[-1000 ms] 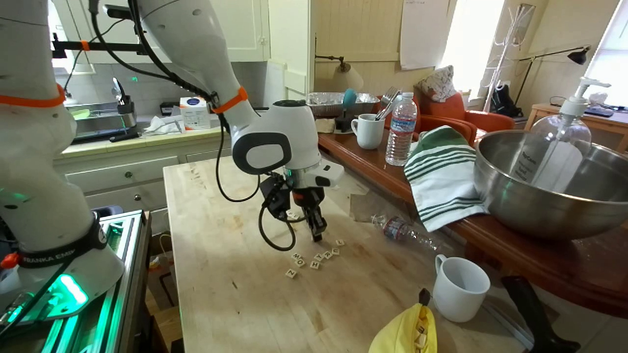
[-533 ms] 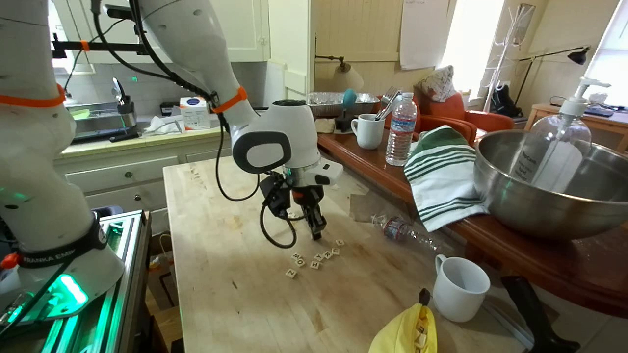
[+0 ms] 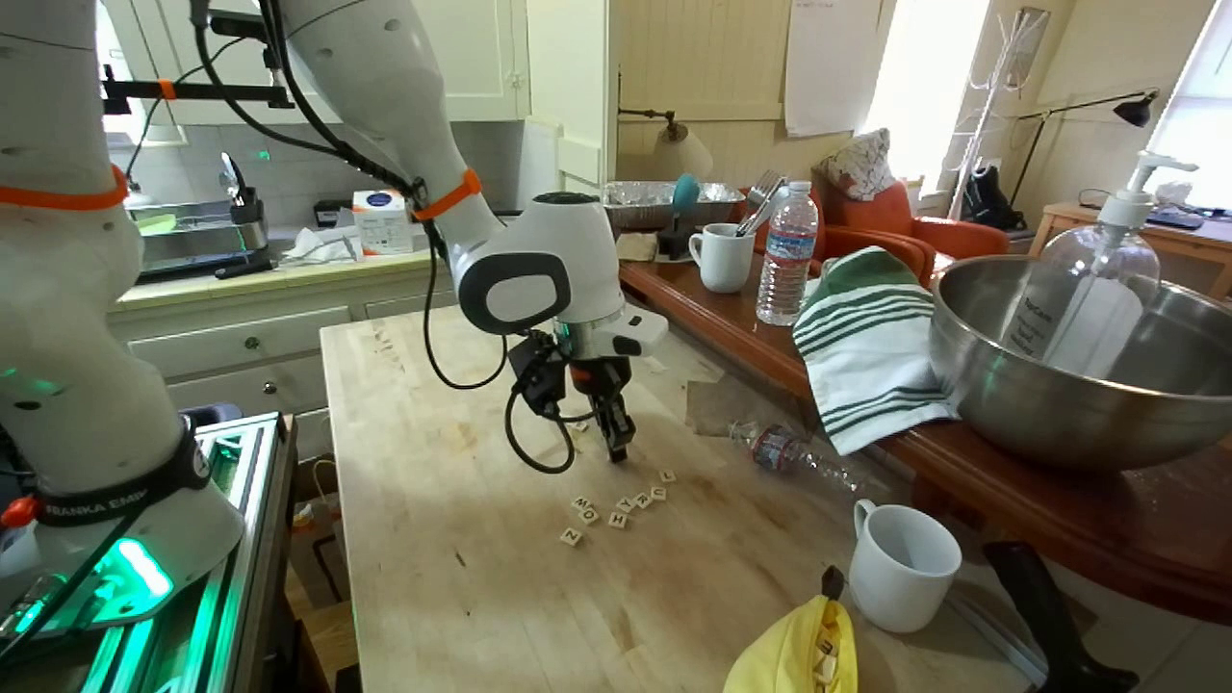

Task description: Use the tiles to create the word 'Tapes'.

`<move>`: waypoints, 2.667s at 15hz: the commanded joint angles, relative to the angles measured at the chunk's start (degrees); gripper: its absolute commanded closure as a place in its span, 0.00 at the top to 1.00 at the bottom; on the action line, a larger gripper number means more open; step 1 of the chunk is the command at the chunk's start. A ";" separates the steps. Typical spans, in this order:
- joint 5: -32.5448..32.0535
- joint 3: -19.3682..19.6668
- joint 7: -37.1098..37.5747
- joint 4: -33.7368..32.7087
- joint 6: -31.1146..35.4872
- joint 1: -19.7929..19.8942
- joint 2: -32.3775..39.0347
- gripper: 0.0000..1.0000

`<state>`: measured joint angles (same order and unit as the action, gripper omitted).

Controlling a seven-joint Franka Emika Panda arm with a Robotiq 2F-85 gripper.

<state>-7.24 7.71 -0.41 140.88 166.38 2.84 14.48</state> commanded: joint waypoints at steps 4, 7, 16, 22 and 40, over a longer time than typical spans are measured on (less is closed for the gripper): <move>-3.09 2.14 8.30 0.52 -3.23 -4.73 1.09 0.00; -3.53 2.44 11.78 0.46 -4.86 -6.04 0.74 0.00; -3.42 1.67 18.17 -0.14 -6.29 -7.70 1.23 0.00; -3.01 1.41 20.91 0.14 -6.17 -8.34 1.22 0.00; 0.99 -0.98 23.55 -0.41 -8.49 -8.11 1.21 0.00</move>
<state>-7.93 7.73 21.47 140.53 159.48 -4.80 13.19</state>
